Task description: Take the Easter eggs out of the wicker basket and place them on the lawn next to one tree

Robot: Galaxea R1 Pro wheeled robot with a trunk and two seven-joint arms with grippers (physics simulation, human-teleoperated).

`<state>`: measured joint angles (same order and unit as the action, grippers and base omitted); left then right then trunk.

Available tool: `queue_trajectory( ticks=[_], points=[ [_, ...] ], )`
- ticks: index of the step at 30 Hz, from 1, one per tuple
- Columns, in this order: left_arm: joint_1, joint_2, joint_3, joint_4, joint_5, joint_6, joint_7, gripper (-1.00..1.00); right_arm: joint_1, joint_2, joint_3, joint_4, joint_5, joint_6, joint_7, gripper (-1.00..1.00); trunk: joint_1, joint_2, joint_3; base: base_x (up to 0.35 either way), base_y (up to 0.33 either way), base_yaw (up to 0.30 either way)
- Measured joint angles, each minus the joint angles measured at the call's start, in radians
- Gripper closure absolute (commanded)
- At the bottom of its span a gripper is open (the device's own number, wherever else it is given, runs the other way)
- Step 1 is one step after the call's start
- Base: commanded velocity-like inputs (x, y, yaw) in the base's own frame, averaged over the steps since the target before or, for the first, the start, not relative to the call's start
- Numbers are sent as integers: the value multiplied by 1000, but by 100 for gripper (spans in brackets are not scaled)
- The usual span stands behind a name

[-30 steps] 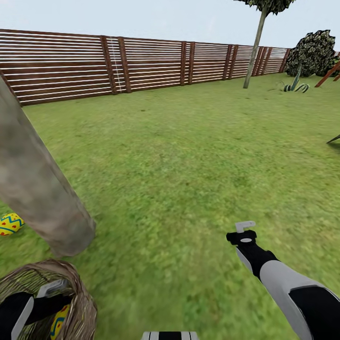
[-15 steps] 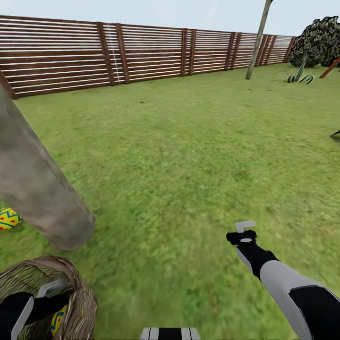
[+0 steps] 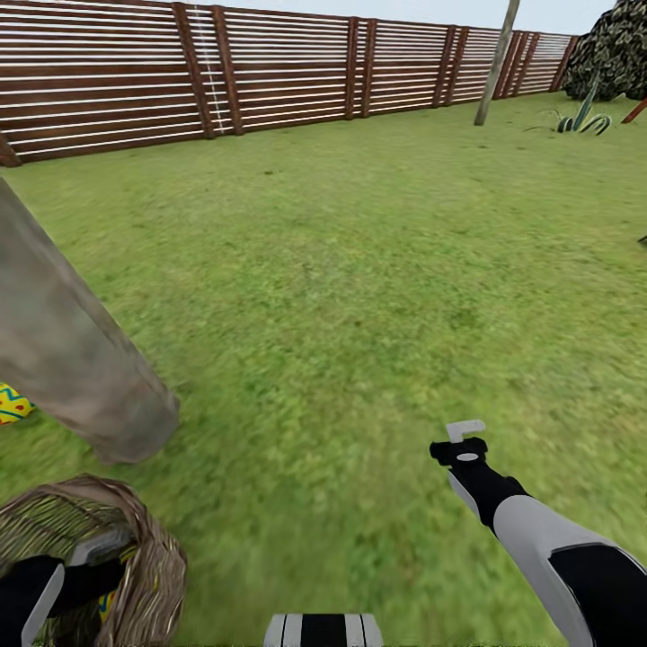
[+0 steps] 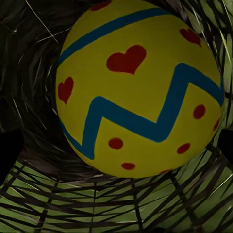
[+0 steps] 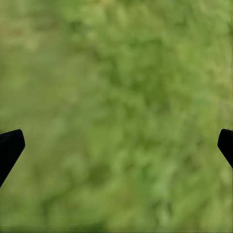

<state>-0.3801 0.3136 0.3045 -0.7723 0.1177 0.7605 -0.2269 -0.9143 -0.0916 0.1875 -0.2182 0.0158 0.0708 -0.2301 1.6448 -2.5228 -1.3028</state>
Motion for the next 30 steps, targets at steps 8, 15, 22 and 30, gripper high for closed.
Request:
queue_trajectory(
  ticks=[8,15,22,30],
  points=[
    [0,-25,-1,-59,8,-1,-1,-100,0,-1,-1,-1,0,0,0,-100,3,-1,-23,0,0,0],
    [0,-25,-1,-108,32,-1,0,-100,0,0,-1,0,0,0,0,-100,3,-1,-23,0,0,0],
    [0,-26,-1,-109,33,-2,1,-100,0,0,-1,1,1,0,0,-100,5,-3,-43,0,0,0],
    [0,-28,-2,-108,33,-2,1,-100,0,0,-1,1,1,0,0,-100,9,-4,-74,0,0,0]
  ],
)
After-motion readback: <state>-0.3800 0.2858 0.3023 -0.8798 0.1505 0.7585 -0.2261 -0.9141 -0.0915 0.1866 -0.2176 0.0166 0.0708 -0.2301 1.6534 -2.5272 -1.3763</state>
